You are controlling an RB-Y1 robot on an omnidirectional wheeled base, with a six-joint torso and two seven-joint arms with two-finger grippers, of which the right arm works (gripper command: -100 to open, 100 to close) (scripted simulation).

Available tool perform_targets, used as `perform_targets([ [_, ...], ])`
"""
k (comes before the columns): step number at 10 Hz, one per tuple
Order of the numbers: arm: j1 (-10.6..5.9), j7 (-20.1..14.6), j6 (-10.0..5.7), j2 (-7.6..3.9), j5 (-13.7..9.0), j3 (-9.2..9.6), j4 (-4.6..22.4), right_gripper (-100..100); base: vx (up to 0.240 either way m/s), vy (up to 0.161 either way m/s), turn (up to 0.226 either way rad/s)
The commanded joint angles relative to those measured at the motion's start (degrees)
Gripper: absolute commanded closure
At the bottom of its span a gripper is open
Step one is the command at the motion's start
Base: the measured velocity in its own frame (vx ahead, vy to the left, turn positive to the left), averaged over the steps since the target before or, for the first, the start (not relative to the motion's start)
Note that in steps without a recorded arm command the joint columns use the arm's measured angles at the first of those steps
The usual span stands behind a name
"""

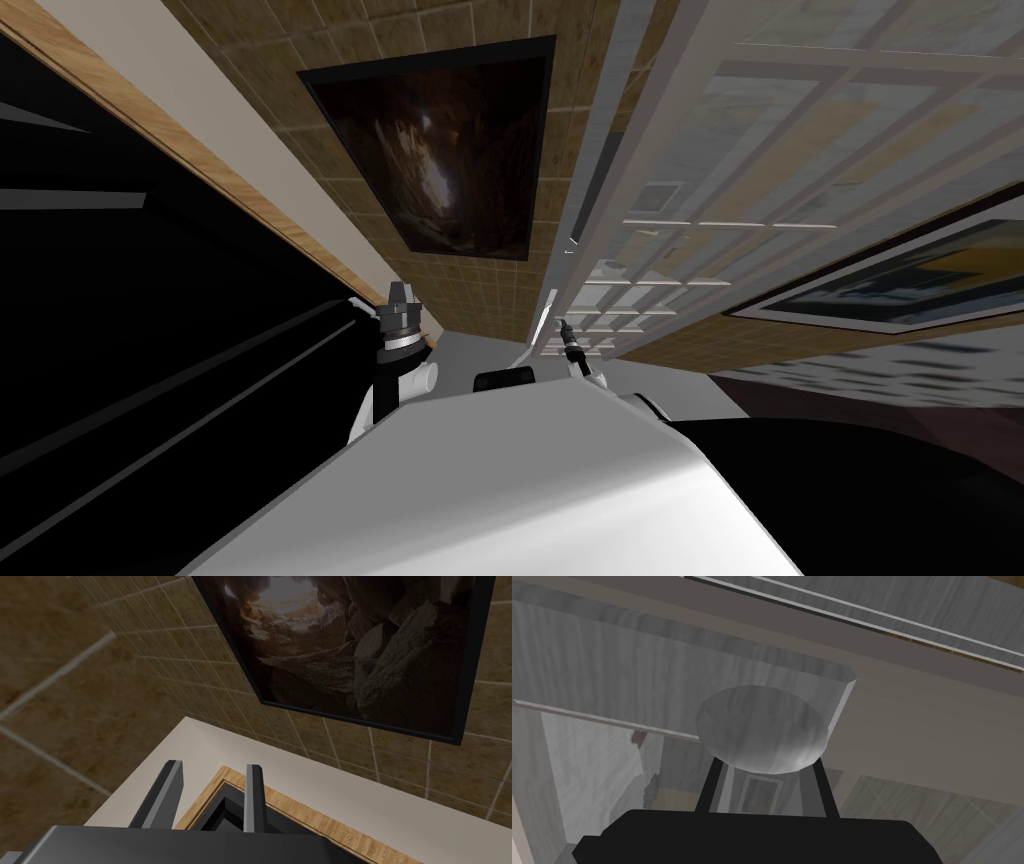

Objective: Pull the door open

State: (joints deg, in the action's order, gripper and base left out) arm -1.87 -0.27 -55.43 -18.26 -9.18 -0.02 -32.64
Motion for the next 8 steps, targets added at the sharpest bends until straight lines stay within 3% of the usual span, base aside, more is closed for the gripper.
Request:
perform_targets([
  [1, -0.66, -1.69, -0.38, 0.70, 0.01, 0.72, 0.75, 100, -0.026, -0.020, 0.035],
  [7, -0.80, -10.96, 0.12, 0.79, -2.44, 1.52, 0.50, 100, -0.032, -0.016, 0.051],
  [8, -0.80, -11.24, 0.12, 0.79, -2.44, 1.52, 0.50, 100, -0.030, -0.015, 0.036],
])
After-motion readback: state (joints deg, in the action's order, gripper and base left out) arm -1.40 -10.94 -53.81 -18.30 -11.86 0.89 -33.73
